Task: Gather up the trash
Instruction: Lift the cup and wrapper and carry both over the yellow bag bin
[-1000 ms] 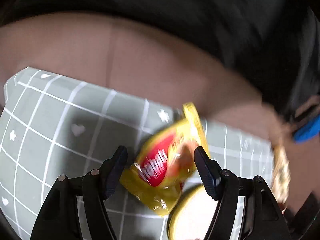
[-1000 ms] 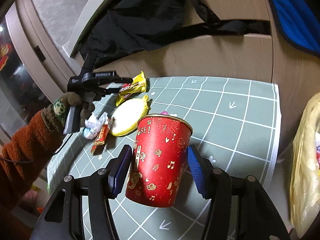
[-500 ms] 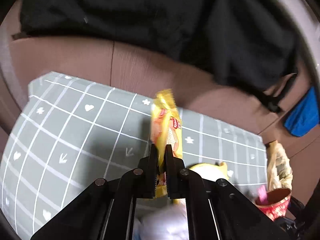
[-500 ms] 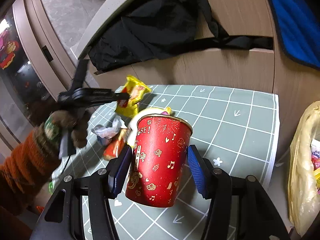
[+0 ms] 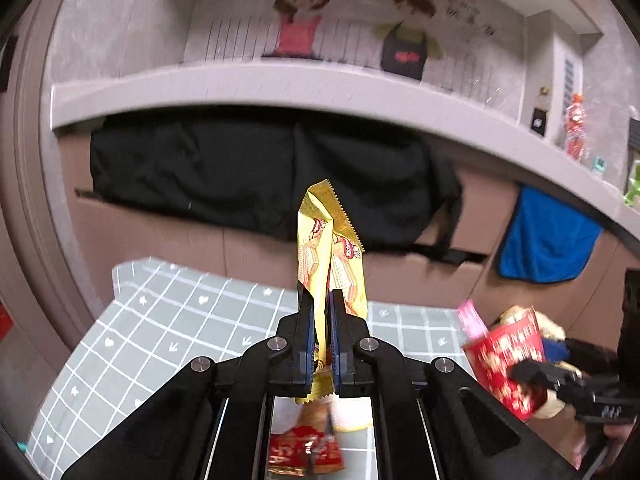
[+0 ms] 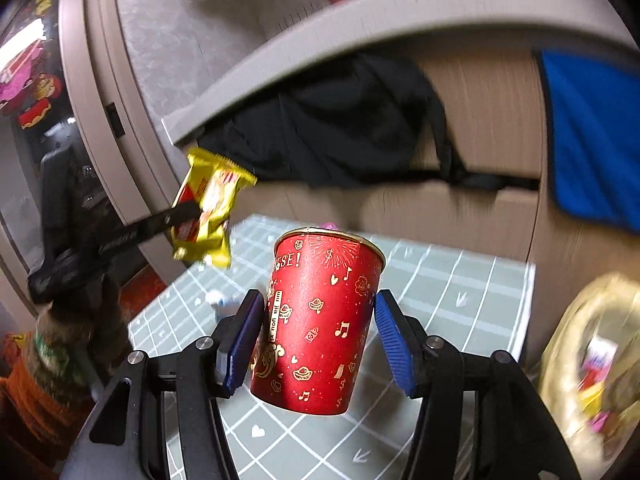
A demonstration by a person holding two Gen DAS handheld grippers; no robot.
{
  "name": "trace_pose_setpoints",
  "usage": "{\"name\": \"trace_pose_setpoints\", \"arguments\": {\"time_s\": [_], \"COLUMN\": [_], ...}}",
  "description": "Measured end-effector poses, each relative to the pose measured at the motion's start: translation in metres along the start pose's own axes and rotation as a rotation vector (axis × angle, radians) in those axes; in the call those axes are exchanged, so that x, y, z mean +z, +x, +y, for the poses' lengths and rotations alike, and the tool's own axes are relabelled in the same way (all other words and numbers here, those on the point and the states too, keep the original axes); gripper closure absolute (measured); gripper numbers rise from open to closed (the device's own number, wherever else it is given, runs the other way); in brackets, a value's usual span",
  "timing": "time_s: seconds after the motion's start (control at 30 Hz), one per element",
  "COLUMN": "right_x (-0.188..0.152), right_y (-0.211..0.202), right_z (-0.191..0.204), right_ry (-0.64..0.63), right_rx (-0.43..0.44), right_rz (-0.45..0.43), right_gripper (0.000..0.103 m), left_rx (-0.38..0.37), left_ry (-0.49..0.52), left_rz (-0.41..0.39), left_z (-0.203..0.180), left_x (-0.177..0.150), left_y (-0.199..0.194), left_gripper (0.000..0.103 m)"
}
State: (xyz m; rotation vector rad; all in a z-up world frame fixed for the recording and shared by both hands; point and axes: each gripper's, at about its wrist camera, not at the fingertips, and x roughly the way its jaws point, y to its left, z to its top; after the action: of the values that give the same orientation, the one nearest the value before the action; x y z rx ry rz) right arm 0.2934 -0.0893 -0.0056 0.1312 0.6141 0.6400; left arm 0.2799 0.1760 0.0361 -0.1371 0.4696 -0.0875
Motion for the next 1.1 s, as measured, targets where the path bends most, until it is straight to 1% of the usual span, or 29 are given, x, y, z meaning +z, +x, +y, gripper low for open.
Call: {"name": "trace_pose_setpoints", "arguments": {"time_s": [0.2,0.33,0.5,0.6,0.7,1.1], "right_x": [0.026,0.041,0.05,0.051,0.048,0.033], "right_y": [-0.033,-0.058,-0.087,-0.107,-0.123,-0.181], "right_z": [0.003,0.003,-0.007,-0.021,-0.035,-0.098], "right_ry": [-0.046,-0.08,-0.088,-0.079,-0.072,-0.023], "right_rx": [-0.028,-0.065,-0.109,-0.134,-0.164,-0.315], "right_rz": [-0.084,-0.144,-0.21,-0.244,-0.265,-0.314], "right_gripper": [0.049,0.049,0.049,0.049,0.049,0.049], "left_rx": [-0.036,-0.064,-0.108,-0.129,-0.165,-0.314], "left_ry": [-0.002,0.02,0.045,0.07,0.095,0.129], "left_rz": [-0.079,-0.127,-0.159,-0.184,-0.188,-0.148], "left_z": [-0.025,-0.052,-0.085,-0.111,-0.139,-0.225], "left_x": [0.006,0.008,0.009,0.01,0.01,0.007], "left_y": [-0.032,-0.047,-0.052,-0.053,-0.049,-0.014], "left_gripper": [0.096,0.096,0.096,0.096,0.096,0.096]}}
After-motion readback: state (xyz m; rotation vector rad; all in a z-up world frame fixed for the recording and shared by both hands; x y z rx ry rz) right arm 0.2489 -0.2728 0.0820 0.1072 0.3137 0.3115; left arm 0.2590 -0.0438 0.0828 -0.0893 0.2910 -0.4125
